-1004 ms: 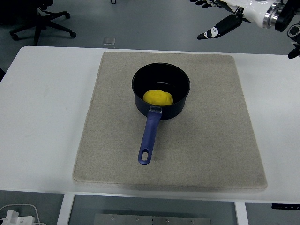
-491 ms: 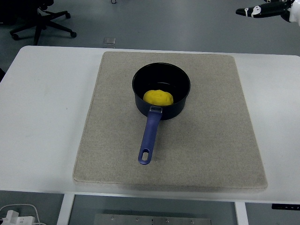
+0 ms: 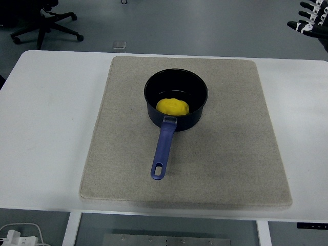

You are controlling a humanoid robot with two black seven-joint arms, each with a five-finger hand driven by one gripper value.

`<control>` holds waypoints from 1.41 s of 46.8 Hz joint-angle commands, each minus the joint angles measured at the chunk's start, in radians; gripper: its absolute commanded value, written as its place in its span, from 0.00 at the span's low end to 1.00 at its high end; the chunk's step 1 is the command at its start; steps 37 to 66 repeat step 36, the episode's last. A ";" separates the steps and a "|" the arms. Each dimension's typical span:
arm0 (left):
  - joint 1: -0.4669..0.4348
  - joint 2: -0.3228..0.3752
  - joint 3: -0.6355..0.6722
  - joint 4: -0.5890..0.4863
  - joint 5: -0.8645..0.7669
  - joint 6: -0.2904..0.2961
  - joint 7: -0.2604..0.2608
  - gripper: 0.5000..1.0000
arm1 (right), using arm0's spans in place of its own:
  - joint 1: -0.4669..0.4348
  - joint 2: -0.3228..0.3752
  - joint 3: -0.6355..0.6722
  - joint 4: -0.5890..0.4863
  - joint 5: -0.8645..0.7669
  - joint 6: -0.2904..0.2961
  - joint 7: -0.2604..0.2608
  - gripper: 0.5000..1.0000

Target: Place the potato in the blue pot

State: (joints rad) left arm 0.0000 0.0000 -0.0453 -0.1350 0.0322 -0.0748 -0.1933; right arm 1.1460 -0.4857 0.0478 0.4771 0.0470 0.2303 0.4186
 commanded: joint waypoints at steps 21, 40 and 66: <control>0.000 0.000 -0.001 0.000 0.000 0.000 0.000 0.99 | -0.101 0.124 0.001 -0.008 0.123 -0.083 0.000 0.86; 0.000 0.000 -0.001 0.000 0.000 0.000 0.000 0.99 | -0.109 0.157 0.001 0.000 0.113 -0.088 0.000 0.86; 0.000 0.000 -0.001 0.000 0.000 0.000 0.000 0.99 | -0.109 0.157 0.001 0.000 0.113 -0.088 0.000 0.86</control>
